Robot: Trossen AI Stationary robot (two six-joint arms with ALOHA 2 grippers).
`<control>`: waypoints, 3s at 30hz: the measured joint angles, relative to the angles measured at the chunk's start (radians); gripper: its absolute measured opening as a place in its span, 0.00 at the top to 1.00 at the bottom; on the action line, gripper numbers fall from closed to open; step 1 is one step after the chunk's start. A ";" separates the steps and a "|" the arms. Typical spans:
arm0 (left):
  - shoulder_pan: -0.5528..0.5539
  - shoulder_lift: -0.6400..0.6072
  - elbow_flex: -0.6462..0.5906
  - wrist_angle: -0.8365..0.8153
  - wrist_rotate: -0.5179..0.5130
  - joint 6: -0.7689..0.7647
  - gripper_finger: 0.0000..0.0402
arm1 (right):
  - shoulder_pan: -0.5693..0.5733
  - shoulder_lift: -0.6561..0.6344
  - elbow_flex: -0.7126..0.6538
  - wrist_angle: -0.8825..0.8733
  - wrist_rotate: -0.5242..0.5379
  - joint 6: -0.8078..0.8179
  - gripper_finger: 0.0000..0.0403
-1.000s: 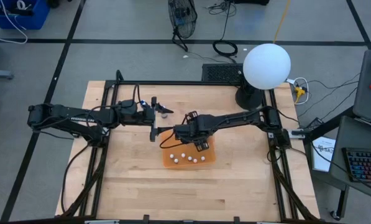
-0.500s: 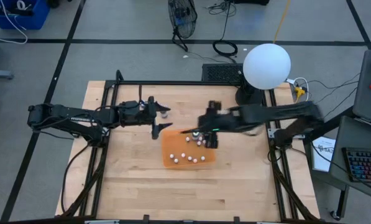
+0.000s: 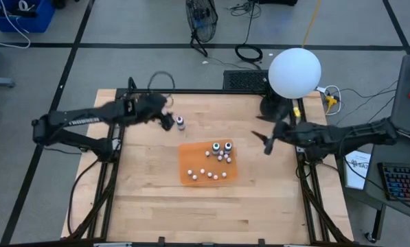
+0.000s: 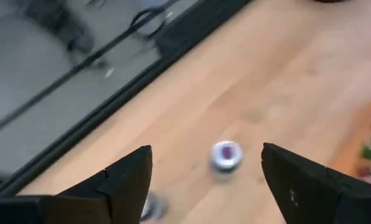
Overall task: Pick & Place food coloring
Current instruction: Put the big blue food coloring bottle into the orange bin
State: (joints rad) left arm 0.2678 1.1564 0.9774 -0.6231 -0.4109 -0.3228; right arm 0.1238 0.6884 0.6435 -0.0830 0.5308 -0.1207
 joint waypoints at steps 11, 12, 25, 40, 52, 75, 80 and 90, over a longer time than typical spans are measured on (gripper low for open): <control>0.199 0.035 0.177 -0.364 0.156 -0.109 0.38 | 0.000 -0.401 -0.334 0.183 0.041 -0.103 0.35; 0.207 0.036 0.166 -0.365 0.169 -0.114 0.38 | 0.000 -0.431 -0.358 0.184 0.040 -0.098 0.35; 0.284 0.174 0.084 -0.337 0.298 -0.173 0.33 | 0.000 -0.682 -0.557 0.197 0.040 -0.031 0.35; 0.316 0.345 0.089 -0.308 0.249 -0.098 0.36 | 0.000 -0.679 -0.555 0.181 0.040 -0.021 0.35; 0.322 0.257 0.093 -0.336 0.224 -0.098 0.36 | 0.000 -0.679 -0.555 0.169 0.040 -0.014 0.35; 0.413 0.445 0.093 -0.247 0.254 0.006 0.36 | 0.001 -0.679 -0.555 0.169 0.040 -0.017 0.35; 0.413 0.458 0.093 -0.248 0.254 0.007 0.41 | 0.001 -0.679 -0.555 0.169 0.040 -0.019 0.35; 0.410 0.455 0.093 -0.256 0.252 0.039 0.64 | 0.001 -0.679 -0.555 0.170 0.042 -0.023 0.35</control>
State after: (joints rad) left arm 0.6778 1.6114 1.0706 -0.8787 -0.1587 -0.2838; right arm 0.1246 0.0093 0.0887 0.0868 0.5728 -0.1433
